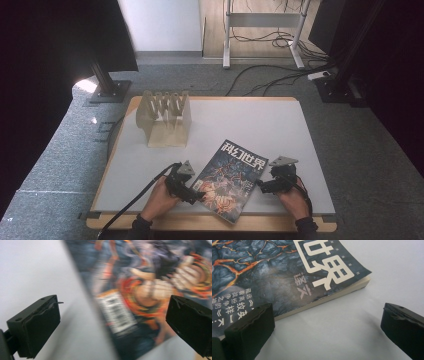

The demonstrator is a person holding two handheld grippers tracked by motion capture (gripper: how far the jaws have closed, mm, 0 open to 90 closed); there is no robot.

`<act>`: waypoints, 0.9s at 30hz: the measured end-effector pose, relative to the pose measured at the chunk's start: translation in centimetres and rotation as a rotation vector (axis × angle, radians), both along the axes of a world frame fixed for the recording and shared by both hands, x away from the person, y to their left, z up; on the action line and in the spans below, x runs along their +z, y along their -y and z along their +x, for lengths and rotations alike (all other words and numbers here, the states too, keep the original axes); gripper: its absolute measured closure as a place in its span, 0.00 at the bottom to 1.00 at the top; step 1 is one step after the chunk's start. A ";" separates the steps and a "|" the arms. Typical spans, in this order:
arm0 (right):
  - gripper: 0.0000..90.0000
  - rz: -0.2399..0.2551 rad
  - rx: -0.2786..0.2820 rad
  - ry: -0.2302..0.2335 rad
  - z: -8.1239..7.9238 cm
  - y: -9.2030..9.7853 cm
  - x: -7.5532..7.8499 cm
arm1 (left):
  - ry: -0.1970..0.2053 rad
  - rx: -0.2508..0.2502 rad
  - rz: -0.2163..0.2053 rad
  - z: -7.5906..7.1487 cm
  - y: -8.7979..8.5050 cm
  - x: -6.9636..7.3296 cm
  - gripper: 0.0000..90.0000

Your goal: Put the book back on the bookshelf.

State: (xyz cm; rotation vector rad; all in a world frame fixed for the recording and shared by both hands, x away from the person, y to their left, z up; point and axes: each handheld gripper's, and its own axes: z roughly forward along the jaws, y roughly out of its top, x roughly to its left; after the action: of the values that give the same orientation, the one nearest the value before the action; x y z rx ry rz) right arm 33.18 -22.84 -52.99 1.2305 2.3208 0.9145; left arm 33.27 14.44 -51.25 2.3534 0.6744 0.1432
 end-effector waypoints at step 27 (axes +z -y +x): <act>0.00 -0.025 -0.052 0.024 6.8 -2.6 0.0 | 0.071 0.117 0.026 1.0 -2.0 -1.6 0.00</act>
State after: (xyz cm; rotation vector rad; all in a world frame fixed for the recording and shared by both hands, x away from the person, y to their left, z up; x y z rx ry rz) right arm 39.93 -20.22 -52.96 1.2572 2.2634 0.8757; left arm 34.28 16.41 -52.86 2.3224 0.7792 0.2872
